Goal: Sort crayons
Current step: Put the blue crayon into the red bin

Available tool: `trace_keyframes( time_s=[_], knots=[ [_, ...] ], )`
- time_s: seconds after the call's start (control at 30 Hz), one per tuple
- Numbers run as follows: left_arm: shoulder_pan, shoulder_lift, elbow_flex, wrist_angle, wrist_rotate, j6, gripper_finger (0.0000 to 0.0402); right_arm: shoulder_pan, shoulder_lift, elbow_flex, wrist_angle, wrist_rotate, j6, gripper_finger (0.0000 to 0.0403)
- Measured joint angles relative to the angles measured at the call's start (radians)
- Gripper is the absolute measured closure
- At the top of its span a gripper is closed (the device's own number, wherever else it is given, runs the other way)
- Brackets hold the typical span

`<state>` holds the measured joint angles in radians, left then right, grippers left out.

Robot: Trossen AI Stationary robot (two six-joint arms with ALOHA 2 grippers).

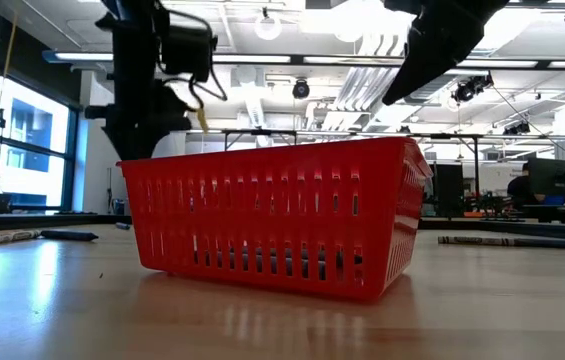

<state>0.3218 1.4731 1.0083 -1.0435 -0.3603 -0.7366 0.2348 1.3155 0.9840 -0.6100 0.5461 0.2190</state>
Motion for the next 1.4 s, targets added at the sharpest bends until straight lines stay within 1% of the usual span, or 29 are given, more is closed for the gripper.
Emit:
trace_keyframes(
  time_s=[0.13, 0.27, 0.37, 0.5, 0.57, 0.7, 0.9, 1.1, 1.23, 1.4],
  knots=[
    [0.078, 0.0, -0.056, 0.003, -0.004, -0.079, 0.031, -0.02, 0.0, 0.0, -0.03, 0.0, -0.018, 0.0264],
    [0.125, 0.0, -0.13, 0.038, -0.004, -0.173, 0.031, -0.036, 0.0, 0.0, -0.07, 0.0, -0.036, 0.0264],
    [0.141, 0.0, -0.175, 0.157, 0.0, -0.204, 0.031, -0.045, 0.0, 0.0, -0.084, 0.0, -0.064, 0.0264],
    [0.163, 0.0, -0.223, 0.385, 0.032, -0.211, 0.031, -0.054, 0.0, 0.0, -0.083, 0.0, -0.089, 0.0264],
    [0.174, 0.0, -0.244, 0.447, 0.036, -0.242, 0.031, -0.057, 0.0, 0.0, -0.085, 0.0, -0.093, 0.0264],
    [0.183, 0.0, -0.247, 0.455, 0.027, -0.296, 0.031, -0.057, 0.0, 0.0, -0.097, 0.0, -0.092, 0.0264],
    [0.198, 0.0, -0.247, 0.451, -0.017, -0.392, 0.031, -0.057, 0.0, 0.0, -0.116, 0.0, -0.089, 0.0264],
    [0.228, 0.0, -0.247, 0.39, -0.027, -0.51, 0.031, -0.057, 0.0, 0.0, -0.123, 0.0, -0.096, 0.0264],
    [0.238, 0.0, -0.247, 0.351, -0.03, -0.542, 0.031, -0.057, 0.0, 0.0, -0.14, 0.0, -0.096, 0.0264],
    [0.257, 0.0, -0.247, 0.355, -0.029, -0.563, 0.031, -0.057, 0.0, 0.0, -0.145, 0.0, -0.097, 0.0264]
  ],
)
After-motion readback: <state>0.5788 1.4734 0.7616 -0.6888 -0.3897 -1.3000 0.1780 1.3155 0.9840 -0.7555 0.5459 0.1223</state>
